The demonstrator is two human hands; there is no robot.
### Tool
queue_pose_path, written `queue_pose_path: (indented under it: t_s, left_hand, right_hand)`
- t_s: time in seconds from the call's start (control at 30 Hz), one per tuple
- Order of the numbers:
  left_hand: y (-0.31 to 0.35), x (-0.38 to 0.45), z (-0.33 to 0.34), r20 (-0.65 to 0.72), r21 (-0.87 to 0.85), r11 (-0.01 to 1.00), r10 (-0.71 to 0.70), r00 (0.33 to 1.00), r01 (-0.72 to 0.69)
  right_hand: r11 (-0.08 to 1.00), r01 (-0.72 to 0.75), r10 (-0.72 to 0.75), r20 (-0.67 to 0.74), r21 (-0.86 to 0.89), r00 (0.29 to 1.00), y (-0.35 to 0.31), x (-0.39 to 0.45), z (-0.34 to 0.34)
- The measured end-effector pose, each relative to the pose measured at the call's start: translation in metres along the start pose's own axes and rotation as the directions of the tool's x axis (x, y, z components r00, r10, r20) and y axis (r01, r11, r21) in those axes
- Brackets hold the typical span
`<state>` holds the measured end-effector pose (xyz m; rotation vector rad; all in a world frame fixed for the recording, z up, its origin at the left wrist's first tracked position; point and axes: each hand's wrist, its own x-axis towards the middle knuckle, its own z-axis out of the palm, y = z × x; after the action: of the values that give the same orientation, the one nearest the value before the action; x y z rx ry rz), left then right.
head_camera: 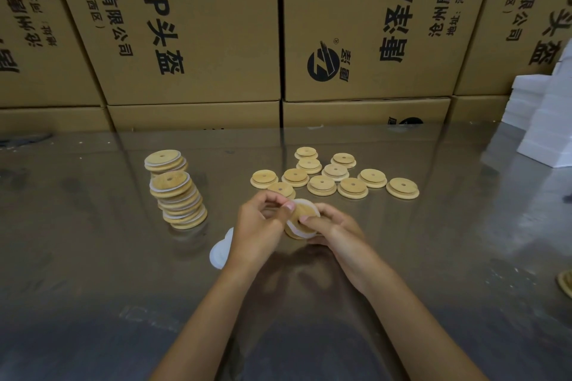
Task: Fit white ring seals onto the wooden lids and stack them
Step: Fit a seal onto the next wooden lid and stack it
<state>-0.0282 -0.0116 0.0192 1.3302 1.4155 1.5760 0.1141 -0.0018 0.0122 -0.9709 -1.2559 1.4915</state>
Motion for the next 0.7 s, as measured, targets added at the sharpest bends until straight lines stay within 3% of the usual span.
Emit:
queue_pose_path:
  t_s: [0.13,0.4,0.7]
  left_hand:
    - [-0.0023,-0.0017,0.0018,0.049,-0.011,1.0,0.028,0.998,-0.027]
    - [-0.0064,-0.0013,0.0035,0.123,-0.045,0.997,-0.05,0.991,0.056]
    - [-0.0058,-0.0029,0.0041,0.114,0.07,0.997,-0.033,0.993,0.025]
  right_hand:
    - [0.999,-0.004,0.004,0.007,0.034,1.0,-0.0002,-0.0007,-0.0009]
    - [0.988,-0.029,0.029,0.002,0.151,1.0,-0.002,0.0002,-0.0071]
    - [0.983,-0.056,0.063,-0.032,0.174,0.998,-0.0027,0.0009,-0.0078]
